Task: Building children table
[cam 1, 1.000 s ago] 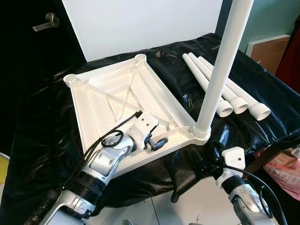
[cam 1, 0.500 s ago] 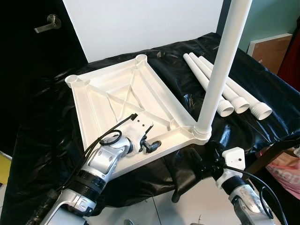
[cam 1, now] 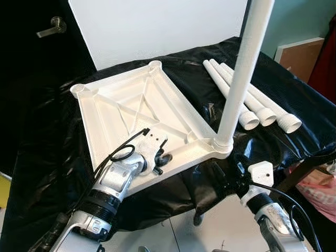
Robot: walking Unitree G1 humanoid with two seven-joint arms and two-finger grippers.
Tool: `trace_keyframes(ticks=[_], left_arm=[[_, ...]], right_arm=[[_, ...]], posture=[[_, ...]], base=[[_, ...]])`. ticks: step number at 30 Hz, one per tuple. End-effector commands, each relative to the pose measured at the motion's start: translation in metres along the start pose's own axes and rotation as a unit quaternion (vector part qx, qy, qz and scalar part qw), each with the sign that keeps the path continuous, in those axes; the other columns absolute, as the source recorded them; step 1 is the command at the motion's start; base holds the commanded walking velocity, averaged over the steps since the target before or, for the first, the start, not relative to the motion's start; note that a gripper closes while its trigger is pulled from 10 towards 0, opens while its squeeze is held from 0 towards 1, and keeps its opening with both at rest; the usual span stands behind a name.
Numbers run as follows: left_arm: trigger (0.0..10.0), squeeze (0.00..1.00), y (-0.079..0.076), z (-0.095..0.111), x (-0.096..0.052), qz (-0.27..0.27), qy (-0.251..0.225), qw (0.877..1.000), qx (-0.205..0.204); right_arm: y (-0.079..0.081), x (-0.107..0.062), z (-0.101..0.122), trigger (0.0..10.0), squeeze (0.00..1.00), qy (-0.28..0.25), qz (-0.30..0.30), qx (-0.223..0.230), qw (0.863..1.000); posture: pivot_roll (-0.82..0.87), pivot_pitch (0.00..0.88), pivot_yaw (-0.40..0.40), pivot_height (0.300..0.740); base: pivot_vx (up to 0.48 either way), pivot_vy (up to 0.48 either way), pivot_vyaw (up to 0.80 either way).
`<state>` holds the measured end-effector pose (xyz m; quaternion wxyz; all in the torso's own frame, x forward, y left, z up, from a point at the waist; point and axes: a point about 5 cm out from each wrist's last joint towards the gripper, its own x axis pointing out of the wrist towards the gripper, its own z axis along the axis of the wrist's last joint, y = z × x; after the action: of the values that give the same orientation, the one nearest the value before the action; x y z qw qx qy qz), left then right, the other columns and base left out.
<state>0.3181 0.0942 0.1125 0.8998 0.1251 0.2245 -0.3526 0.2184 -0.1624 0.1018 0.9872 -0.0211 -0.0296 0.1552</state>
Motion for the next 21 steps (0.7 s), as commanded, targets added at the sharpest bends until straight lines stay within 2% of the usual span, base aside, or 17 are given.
trace_keyframes(ticks=[1, 3, 4, 10, 15, 16, 17, 18, 19, 20, 21], left_arm=[[0.0, 0.0, 0.025, -0.001, -0.008, 0.16, -0.004, 0.987, -0.005], [0.0, 0.0, 0.027, 0.001, -0.008, 0.174, -0.009, 0.985, -0.009], [0.0, 0.0, 0.032, 0.006, -0.011, 0.205, -0.027, 0.978, -0.022], [0.0, 0.0, 0.034, 0.01, -0.014, 0.238, -0.048, 0.969, -0.036], [0.0, 0.0, 0.034, 0.01, -0.013, 0.244, -0.047, 0.968, -0.036], [3.8, 0.0, 0.03, 0.012, -0.01, 0.231, -0.049, 0.971, -0.03], [3.8, 0.0, 0.027, 0.013, -0.009, 0.221, -0.05, 0.974, -0.025], [10.0, 0.0, 0.024, 0.015, -0.007, 0.208, -0.055, 0.976, -0.023], [10.0, 0.0, 0.023, 0.017, -0.006, 0.2, -0.058, 0.978, -0.022], [10.0, 1.0, 0.02, 0.02, -0.006, 0.185, -0.071, 0.98, -0.022], [10.0, 1.0, 0.018, 0.022, -0.005, 0.175, -0.08, 0.981, -0.023]], right_arm=[[0.001, 0.001, 0.0, 10.0, 0.0, 0.001, 0.001, 0.003, 1.0], [0.001, 0.002, 0.0, 10.0, 0.0, 0.0, 0.0, 0.003, 1.0], [0.001, 0.005, 0.0, 10.0, 0.0, -0.001, 0.0, 0.002, 1.0], [0.002, 0.011, 0.001, 10.0, 0.0, -0.003, 0.004, 0.001, 1.0], [0.002, 0.013, 0.001, 10.0, 0.0, -0.004, 0.007, 0.0, 1.0], [0.001, 0.014, 0.001, 10.0, 0.0, -0.004, 0.008, -0.001, 1.0], [0.001, 0.014, 0.001, 10.0, 0.0, -0.004, 0.008, -0.001, 1.0], [0.0, 0.015, 0.001, 10.0, 0.0, -0.004, 0.009, -0.002, 1.0], [0.0, 0.016, 0.001, 10.0, 0.0, -0.004, 0.008, -0.002, 1.0], [0.0, 0.016, 0.001, 10.0, 0.0, -0.004, 0.008, -0.003, 1.0], [0.0, 0.017, 0.001, 10.0, 0.0, -0.004, 0.008, -0.003, 1.0]], posture=[[-0.18, 0.045, 0.075, 0.74], [-0.17, 0.045, 0.074, 0.74], [-0.17, 0.042, 0.073, 0.74], [-0.17, 0.039, 0.069, 0.74], [-0.16, 0.037, 0.066, 0.74], [-0.16, 0.036, 0.066, 0.74], [-0.16, 0.036, 0.066, 0.74], [-0.16, 0.036, 0.066, 0.74], [-0.16, 0.036, 0.066, 0.74], [-0.16, 0.035, 0.064, 0.74], [-0.16, 0.035, 0.064, 0.74]], base=[[0.0, 0.0, 0.0], [0.0, 0.0, 0.0], [0.0, 0.0, 0.0], [0.0, 0.0, 0.0], [0.0, 0.0, 0.0], [0.0, 0.0, 0.0], [0.0, 0.0, 0.0], [0.0, 0.0, 0.0], [0.0, 0.0, 0.0], [0.0, 0.0, 0.0], [0.0, 0.0, 0.0]])
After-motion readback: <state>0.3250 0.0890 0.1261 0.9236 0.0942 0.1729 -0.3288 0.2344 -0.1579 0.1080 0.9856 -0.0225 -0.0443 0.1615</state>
